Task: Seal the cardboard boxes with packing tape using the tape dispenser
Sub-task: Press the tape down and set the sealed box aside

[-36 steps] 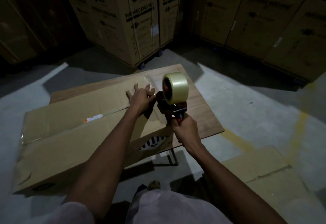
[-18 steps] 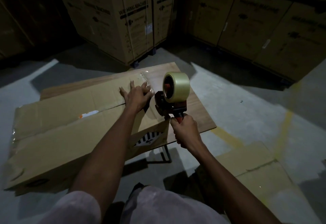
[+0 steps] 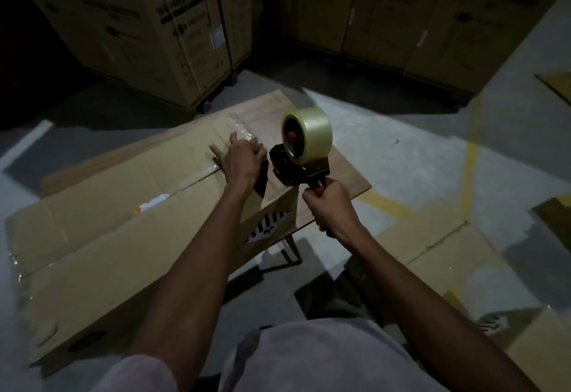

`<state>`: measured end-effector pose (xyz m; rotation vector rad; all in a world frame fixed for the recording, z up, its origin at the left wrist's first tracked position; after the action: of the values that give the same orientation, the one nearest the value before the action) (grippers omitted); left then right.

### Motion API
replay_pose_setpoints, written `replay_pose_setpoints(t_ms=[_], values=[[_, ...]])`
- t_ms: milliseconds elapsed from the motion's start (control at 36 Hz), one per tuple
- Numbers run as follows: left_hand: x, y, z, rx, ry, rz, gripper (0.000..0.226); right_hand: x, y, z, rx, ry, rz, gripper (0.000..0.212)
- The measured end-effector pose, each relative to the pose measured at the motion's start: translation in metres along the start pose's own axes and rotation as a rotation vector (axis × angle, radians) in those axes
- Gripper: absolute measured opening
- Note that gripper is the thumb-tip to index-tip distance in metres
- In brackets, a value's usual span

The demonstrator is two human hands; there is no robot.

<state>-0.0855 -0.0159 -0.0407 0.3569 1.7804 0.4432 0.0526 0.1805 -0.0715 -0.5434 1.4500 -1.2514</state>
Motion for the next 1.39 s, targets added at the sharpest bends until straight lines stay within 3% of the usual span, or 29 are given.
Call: replay_pose_setpoints(t_ms=[250,611,833,1167,1389], values=[[-0.002,-0.011,0.016,-0.075,-0.016,0.040,0.040,-0.001,0.006,0.002,0.031,0.055,0.001,0.021],[-0.014,-0.008,0.019,-0.202,0.042,0.018,0.026,-0.008,-0.010,-0.004,-0.072,-0.033,0.131,0.016],[-0.003,-0.010,0.017,-0.152,0.046,-0.006,0.037,-0.021,0.004,0.007,-0.059,-0.055,0.146,0.016],[-0.005,0.007,0.025,-0.059,0.097,-0.024,0.030,-0.021,0.021,0.005,0.039,-0.064,0.050,0.018],[0.010,-0.006,0.036,-0.133,0.084,0.024,0.036,-0.021,0.023,-0.004,0.063,-0.100,0.041,0.016]])
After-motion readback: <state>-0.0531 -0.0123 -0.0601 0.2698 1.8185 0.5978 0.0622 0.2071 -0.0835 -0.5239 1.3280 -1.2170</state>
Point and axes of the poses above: each hand's wrist, its own z-axis away from the middle knuckle, its own x-axis out of the palm, y = z × x, the point moved 10 cm from there along -z, towards the middle knuckle, and after that the axes turned 10 degrees about y, right-handed, at the moved point
